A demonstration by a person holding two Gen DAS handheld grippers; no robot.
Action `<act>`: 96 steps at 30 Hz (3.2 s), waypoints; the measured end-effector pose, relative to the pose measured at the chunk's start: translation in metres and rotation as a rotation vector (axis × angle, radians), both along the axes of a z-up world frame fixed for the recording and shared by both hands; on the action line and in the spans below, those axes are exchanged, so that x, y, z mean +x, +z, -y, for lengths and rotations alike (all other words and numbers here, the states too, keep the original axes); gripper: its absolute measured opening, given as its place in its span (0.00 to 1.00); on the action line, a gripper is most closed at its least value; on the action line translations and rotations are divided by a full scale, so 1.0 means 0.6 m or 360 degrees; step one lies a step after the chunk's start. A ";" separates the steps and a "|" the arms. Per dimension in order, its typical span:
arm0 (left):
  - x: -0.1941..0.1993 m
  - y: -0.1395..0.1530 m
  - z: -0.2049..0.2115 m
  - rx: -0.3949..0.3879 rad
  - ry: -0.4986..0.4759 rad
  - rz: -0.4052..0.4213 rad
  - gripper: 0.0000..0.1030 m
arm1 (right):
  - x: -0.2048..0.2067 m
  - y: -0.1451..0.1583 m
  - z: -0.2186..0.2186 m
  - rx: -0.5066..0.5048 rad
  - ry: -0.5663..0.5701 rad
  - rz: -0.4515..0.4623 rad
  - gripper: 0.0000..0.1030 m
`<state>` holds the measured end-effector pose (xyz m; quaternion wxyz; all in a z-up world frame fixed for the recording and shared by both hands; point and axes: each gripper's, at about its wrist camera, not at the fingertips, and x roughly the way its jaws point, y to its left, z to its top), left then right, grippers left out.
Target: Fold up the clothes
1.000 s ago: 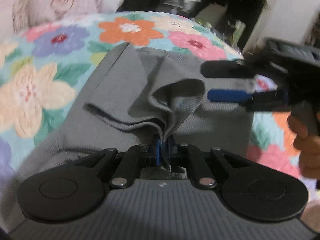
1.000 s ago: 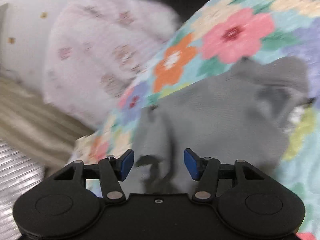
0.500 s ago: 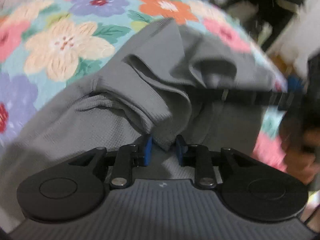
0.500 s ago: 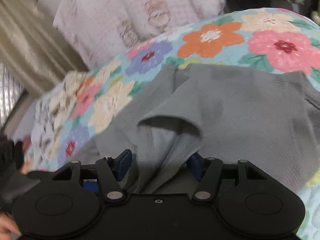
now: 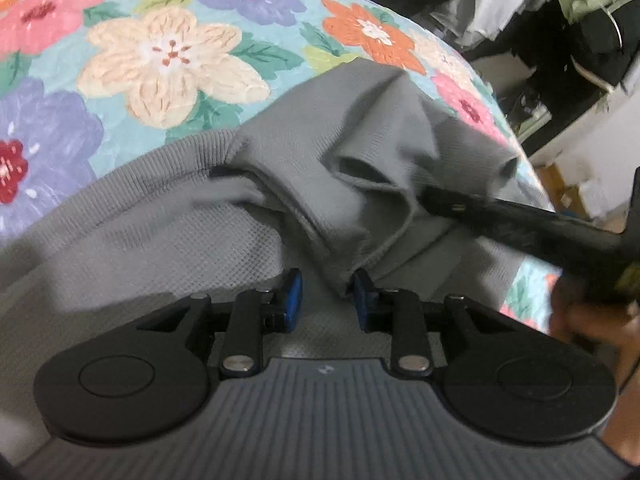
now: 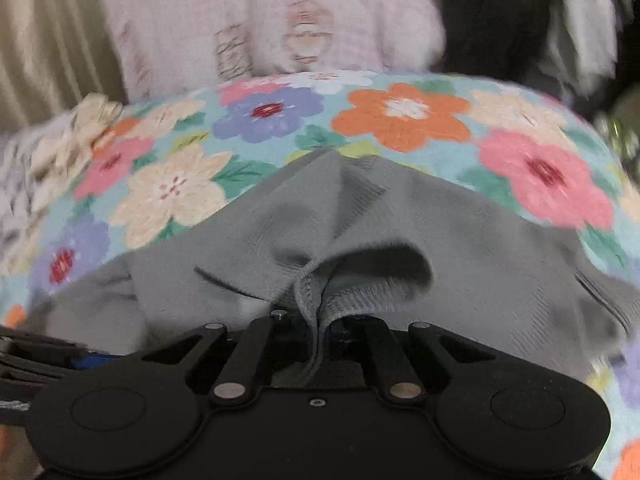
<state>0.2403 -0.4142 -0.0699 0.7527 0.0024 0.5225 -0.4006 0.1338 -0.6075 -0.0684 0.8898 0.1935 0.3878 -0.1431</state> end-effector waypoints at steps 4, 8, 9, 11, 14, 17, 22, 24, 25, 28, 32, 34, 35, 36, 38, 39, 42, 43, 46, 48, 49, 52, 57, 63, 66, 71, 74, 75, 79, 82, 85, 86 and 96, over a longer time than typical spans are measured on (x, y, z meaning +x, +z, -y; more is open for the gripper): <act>-0.007 0.006 -0.001 0.0028 0.0013 0.0010 0.26 | -0.044 -0.033 0.085 0.0346 -0.0225 0.0038 0.06; -0.030 0.045 -0.002 -0.0041 -0.0003 0.0173 0.27 | -0.072 -0.020 0.105 0.0415 -0.0313 0.0116 0.20; -0.037 0.057 -0.003 -0.0087 -0.0012 0.0229 0.29 | -0.077 -0.012 0.103 0.0371 -0.0323 0.0124 0.23; -0.045 0.077 0.003 -0.0164 -0.0035 0.0316 0.36 | -0.084 0.003 0.100 0.0311 -0.0319 0.0149 0.31; -0.051 0.087 0.031 -0.0206 -0.0106 0.0406 0.43 | -0.089 0.019 0.098 0.0286 -0.0238 0.0250 0.32; -0.050 0.073 0.064 -0.0187 -0.0155 0.0401 0.46 | -0.089 0.033 0.091 0.0261 -0.0113 0.0335 0.48; -0.051 0.044 0.077 -0.0206 -0.0147 0.0344 0.45 | -0.051 0.022 0.036 -0.0040 0.0233 0.0221 0.50; -0.049 0.040 0.072 -0.0251 -0.0124 0.0300 0.45 | -0.037 0.010 0.021 -0.0176 0.0252 0.0152 0.50; -0.048 0.037 0.072 -0.0247 -0.0116 0.0288 0.45 | -0.030 0.003 0.016 -0.0232 0.0248 0.0130 0.49; -0.048 0.029 0.078 -0.0155 -0.0101 0.0309 0.45 | -0.011 -0.018 0.030 -0.0291 0.0077 0.0143 0.33; -0.054 0.035 0.074 -0.0189 -0.0093 0.0303 0.46 | -0.035 -0.003 0.068 -0.0235 -0.0172 0.0265 0.14; -0.058 0.037 0.073 -0.0202 -0.0095 0.0296 0.46 | -0.055 -0.004 0.099 -0.0086 -0.0285 0.0342 0.14; -0.059 0.035 0.075 -0.0189 -0.0099 0.0291 0.46 | -0.065 -0.004 0.114 -0.0011 -0.0341 0.0380 0.15; -0.061 0.031 0.077 -0.0171 -0.0102 0.0286 0.46 | -0.071 -0.009 0.127 0.0072 -0.0380 0.0396 0.15; -0.062 0.025 0.077 -0.0141 -0.0096 0.0267 0.46 | -0.074 -0.023 0.142 0.0167 -0.0413 0.0370 0.15; -0.063 0.023 0.076 -0.0127 -0.0091 0.0258 0.46 | -0.075 -0.025 0.144 0.0190 -0.0413 0.0355 0.16; -0.063 0.018 0.071 -0.0089 -0.0065 0.0227 0.46 | -0.080 -0.023 0.145 0.0283 -0.0396 0.0328 0.23; -0.060 0.020 0.064 -0.0090 -0.0033 0.0213 0.46 | -0.082 -0.022 0.145 0.0315 -0.0391 0.0319 0.26; -0.046 0.027 0.038 -0.0153 0.0091 0.0141 0.46 | -0.102 -0.024 0.161 0.0535 -0.0447 0.0330 0.45; -0.037 0.032 0.020 -0.0250 0.0164 0.0073 0.46 | -0.120 -0.028 0.176 0.0709 -0.0532 0.0342 0.45; -0.033 0.034 0.012 -0.0302 0.0200 0.0037 0.46 | -0.129 -0.027 0.180 0.0760 -0.0549 0.0372 0.45; -0.035 0.041 0.019 -0.0296 0.0192 0.0121 0.46 | -0.144 -0.020 0.183 0.0866 -0.0539 0.0529 0.47; -0.049 0.014 0.056 -0.0114 0.0108 0.0149 0.47 | -0.116 -0.021 0.165 0.0916 -0.0472 0.0473 0.58; -0.059 -0.002 0.054 -0.0077 0.0110 0.0141 0.48 | -0.083 -0.030 0.140 0.0745 -0.0411 0.0151 0.59; -0.049 -0.008 0.042 -0.0112 0.0161 0.0074 0.48 | -0.074 -0.043 0.145 0.0898 -0.0344 0.0298 0.51; -0.033 -0.011 0.016 -0.0189 0.0288 -0.0031 0.50 | -0.065 -0.015 0.137 0.0753 -0.0243 0.0565 0.10; -0.038 -0.018 0.018 -0.0182 0.0269 -0.0023 0.51 | -0.072 0.018 0.118 0.0479 -0.0231 0.0502 0.09; -0.039 -0.021 0.019 -0.0176 0.0267 -0.0015 0.51 | -0.069 0.014 0.114 0.0398 -0.0249 0.0419 0.09; -0.045 -0.010 0.009 -0.0128 0.0297 0.0017 0.51 | -0.051 -0.032 0.111 0.0263 -0.0221 0.0184 0.15; -0.062 0.012 -0.018 -0.0019 0.0292 0.0104 0.53 | -0.066 -0.022 0.108 0.0266 -0.0257 0.0211 0.30; -0.085 0.016 -0.077 0.0119 0.0304 0.0112 0.60 | -0.088 0.002 0.091 0.0226 -0.0340 0.0327 0.53; -0.093 0.012 -0.101 0.0165 0.0329 0.0092 0.60 | -0.091 0.011 0.081 0.0213 -0.0334 0.0356 0.53; -0.162 0.017 -0.364 0.0446 0.0658 0.0135 0.64 | -0.072 0.037 -0.108 0.0024 0.0095 0.0263 0.53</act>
